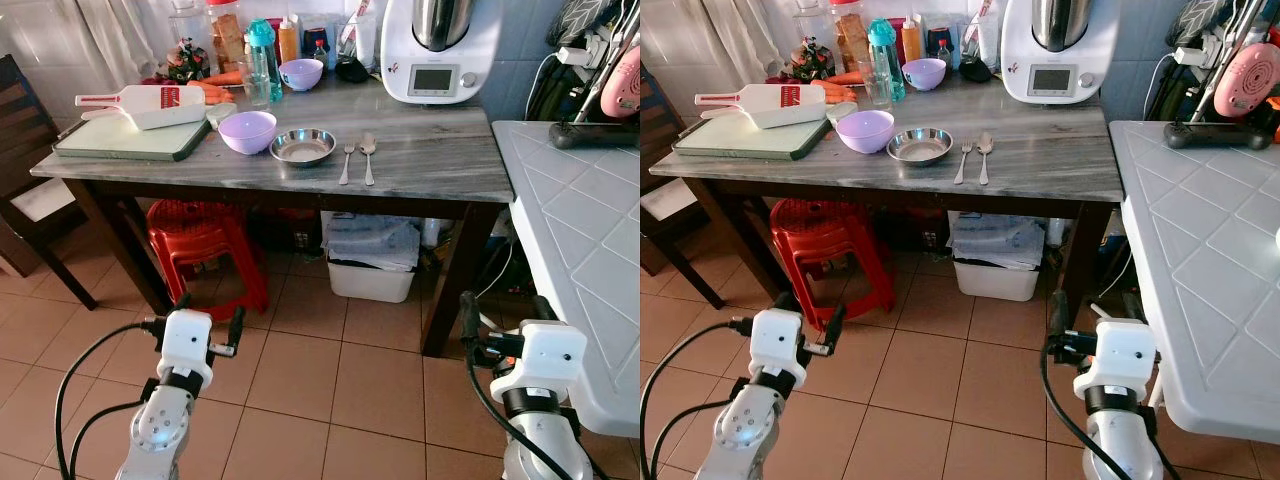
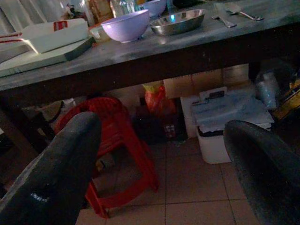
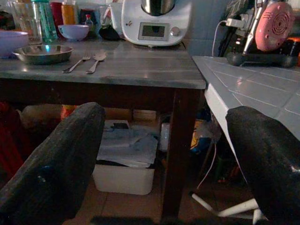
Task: Setting the table
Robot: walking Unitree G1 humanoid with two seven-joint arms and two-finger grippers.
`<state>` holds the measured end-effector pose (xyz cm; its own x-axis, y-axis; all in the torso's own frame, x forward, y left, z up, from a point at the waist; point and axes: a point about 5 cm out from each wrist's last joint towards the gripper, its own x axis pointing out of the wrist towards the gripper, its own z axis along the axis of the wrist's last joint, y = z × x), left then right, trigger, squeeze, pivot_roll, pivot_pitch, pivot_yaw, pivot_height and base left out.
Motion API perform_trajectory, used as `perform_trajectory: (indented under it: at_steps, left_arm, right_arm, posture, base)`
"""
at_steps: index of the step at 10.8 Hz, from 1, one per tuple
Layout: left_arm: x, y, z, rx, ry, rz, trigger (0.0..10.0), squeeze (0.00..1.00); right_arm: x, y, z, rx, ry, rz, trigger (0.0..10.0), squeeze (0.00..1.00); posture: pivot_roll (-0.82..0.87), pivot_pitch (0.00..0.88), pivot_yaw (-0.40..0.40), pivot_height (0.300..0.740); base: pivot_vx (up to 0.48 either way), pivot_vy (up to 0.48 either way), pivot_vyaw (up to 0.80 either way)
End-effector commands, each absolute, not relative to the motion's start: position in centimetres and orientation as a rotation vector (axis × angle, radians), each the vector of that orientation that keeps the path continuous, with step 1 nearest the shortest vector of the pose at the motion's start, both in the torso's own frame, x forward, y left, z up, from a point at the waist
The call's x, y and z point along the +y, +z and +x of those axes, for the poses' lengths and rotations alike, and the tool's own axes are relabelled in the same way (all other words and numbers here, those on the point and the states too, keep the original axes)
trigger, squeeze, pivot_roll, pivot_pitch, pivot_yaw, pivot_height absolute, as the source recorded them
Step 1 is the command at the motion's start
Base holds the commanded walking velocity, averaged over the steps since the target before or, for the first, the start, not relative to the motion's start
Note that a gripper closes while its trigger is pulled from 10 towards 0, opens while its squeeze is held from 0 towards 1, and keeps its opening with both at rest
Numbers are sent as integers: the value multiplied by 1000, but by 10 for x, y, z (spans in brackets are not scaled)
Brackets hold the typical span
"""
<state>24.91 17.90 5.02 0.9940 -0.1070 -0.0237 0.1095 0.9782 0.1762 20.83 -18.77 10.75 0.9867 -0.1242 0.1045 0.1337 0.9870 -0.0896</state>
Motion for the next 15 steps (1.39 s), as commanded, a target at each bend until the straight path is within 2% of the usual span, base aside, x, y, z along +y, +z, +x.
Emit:
perform_trajectory:
  at_steps: [1, 15]
  left_arm:
    - [179, 55, 251, 7, -118, 186, 10000, 0]
    - [168, 71, 257, 2, -141, 178, 10000, 0]
  right_arm:
    - [-186, 110, 209, -107, -120, -92, 10000, 0]
    - [-184, 108, 216, -108, -130, -93, 10000, 0]
  posture:
    - [26, 0, 80, 740]
    - [31, 0, 98, 740]
  base:
    - [0, -244, 0]
    - [0, -334, 0]
